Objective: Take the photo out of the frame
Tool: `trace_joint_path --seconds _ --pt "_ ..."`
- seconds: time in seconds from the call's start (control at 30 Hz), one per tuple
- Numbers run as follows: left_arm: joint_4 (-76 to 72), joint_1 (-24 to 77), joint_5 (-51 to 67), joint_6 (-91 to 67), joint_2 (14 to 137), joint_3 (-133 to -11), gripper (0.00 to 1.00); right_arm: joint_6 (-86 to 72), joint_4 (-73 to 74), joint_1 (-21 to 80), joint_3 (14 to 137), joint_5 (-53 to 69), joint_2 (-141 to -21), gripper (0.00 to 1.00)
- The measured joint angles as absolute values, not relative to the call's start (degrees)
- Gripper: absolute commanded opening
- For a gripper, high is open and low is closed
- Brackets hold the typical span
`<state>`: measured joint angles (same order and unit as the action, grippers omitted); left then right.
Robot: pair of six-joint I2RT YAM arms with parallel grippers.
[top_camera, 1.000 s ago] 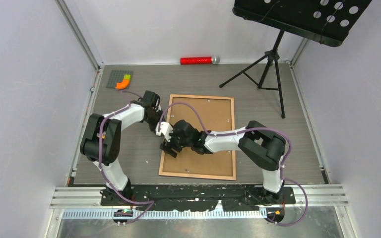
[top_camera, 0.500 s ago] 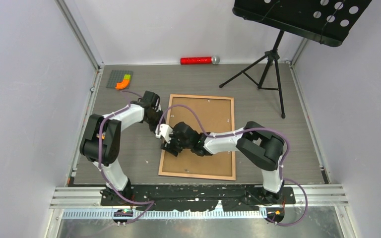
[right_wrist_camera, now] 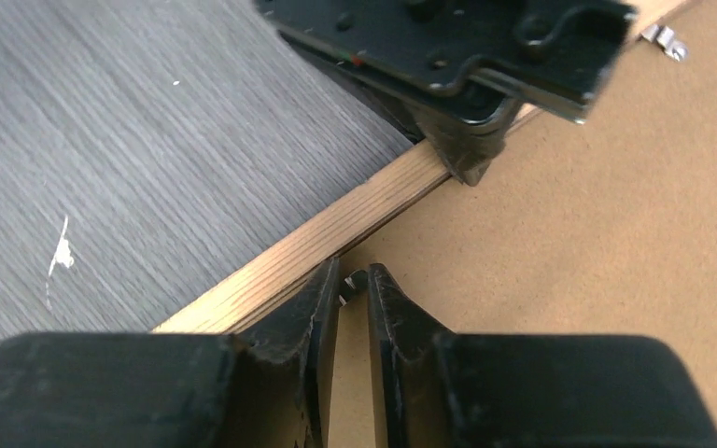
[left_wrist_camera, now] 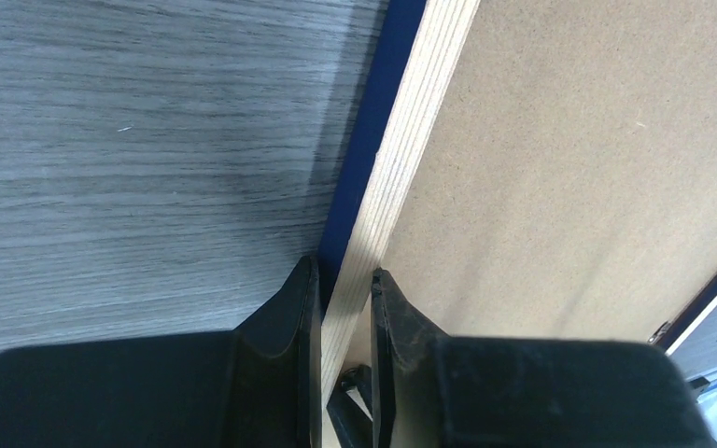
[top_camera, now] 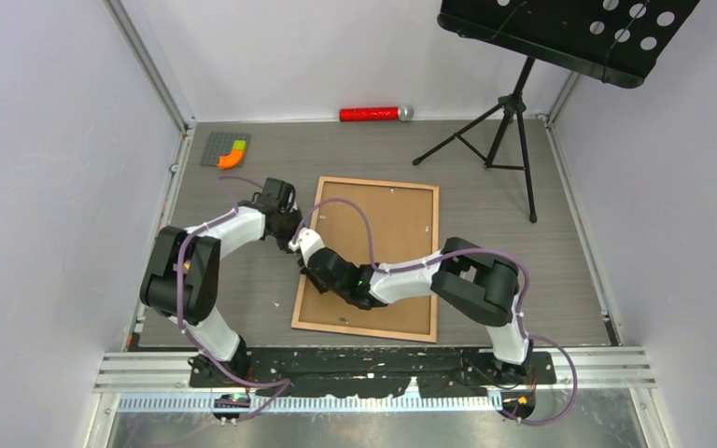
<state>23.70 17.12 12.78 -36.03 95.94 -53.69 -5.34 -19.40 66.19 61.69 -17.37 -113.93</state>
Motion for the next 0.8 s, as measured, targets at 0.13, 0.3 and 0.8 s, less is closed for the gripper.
trace_joint_path --seconds 0.13,0.3,0.8 --pt "21.96 17.19 12.38 -36.75 94.80 -52.10 0.00 -12.47 -15.29 66.92 64.18 -21.98 -114.56 0.22" --pt "20.93 17.32 11.97 -37.32 94.08 -51.16 0.00 -20.58 -10.35 64.90 66.37 -31.14 -115.42 0.24" --pt "22.44 17.89 10.52 -41.76 88.79 -46.00 0.00 -30.15 3.01 56.80 53.93 -35.79 -97.62 0.88"
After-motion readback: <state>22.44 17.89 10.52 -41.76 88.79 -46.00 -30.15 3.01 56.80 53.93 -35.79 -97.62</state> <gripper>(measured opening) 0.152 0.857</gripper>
